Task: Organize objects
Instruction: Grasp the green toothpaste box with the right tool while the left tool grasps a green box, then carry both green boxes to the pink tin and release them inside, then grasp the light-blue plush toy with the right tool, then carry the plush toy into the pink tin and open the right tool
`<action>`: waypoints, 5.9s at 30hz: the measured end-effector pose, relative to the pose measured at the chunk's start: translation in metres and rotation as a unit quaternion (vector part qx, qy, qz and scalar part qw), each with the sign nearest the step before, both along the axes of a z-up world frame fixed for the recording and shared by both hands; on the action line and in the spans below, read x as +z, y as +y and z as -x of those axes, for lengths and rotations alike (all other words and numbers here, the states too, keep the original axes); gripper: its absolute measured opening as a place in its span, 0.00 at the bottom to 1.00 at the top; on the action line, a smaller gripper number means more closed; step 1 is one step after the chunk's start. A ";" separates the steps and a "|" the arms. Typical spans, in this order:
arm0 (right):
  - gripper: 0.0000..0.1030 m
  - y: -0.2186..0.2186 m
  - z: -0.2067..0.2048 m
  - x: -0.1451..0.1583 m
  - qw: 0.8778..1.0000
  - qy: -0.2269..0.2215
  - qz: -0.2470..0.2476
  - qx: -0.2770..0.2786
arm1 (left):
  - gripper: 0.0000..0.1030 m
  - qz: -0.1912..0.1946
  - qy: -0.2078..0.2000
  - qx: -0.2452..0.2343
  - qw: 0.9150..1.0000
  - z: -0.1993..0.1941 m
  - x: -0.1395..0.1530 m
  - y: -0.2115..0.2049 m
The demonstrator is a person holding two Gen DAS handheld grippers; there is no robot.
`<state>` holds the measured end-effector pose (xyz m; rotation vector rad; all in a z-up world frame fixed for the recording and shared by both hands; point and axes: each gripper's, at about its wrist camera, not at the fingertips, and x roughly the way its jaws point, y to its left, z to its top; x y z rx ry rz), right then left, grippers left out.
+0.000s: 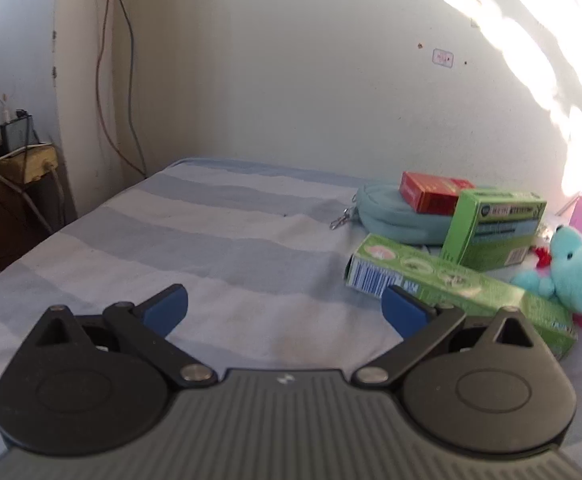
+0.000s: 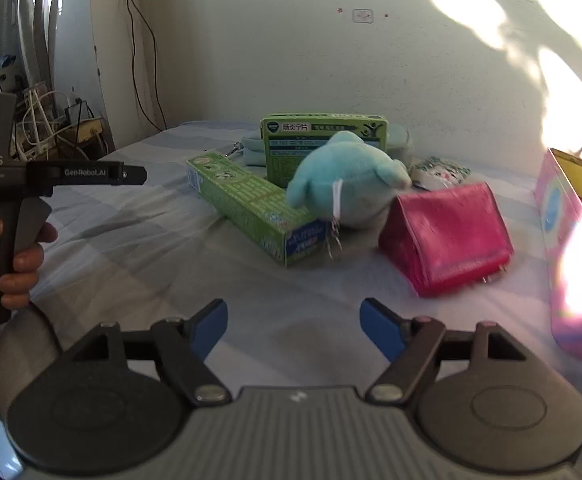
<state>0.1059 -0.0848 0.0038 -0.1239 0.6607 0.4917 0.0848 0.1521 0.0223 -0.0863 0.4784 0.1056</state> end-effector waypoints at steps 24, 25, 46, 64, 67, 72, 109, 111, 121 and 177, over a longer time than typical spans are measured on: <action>0.59 -0.061 0.041 -0.011 1.000 0.024 -0.010 0.017 | 0.57 0.105 0.085 -0.276 0.952 0.025 -0.015 -0.083; 0.60 -0.073 0.052 -0.011 1.000 0.023 -0.012 0.005 | 0.58 0.105 0.088 -0.286 0.948 0.029 -0.016 -0.095; 0.67 -0.288 0.040 0.057 0.965 -0.149 -0.056 -0.211 | 0.63 0.064 -0.008 -0.405 0.912 -0.048 0.070 -0.342; 1.00 -0.314 0.072 0.033 0.908 -0.238 -0.116 -0.324 | 0.63 0.041 -0.004 -0.399 0.916 -0.027 0.052 -0.370; 1.00 -0.296 0.099 0.029 0.899 -0.263 -0.137 -0.322 | 0.64 0.049 -0.014 -0.408 0.911 0.000 0.052 -0.342; 1.00 -0.265 0.120 0.027 0.914 -0.265 -0.154 -0.265 | 0.65 0.051 -0.003 -0.397 0.916 0.035 0.033 -0.287; 0.54 -0.101 0.071 0.015 0.993 -0.108 0.033 0.034 | 0.67 0.198 0.028 -0.112 0.973 0.006 -0.031 -0.065; 0.59 -0.128 0.098 0.014 0.991 -0.121 0.060 0.015 | 0.67 0.174 0.031 -0.133 0.975 0.008 -0.028 -0.077; 0.90 -0.215 0.158 0.020 0.985 -0.126 -0.020 -0.113 | 0.67 0.152 0.057 -0.400 0.902 0.029 0.012 -0.221; 0.64 -0.232 0.080 -0.011 0.967 -0.066 -0.137 -0.203 | 0.59 0.062 0.084 -0.374 0.921 0.010 -0.009 -0.264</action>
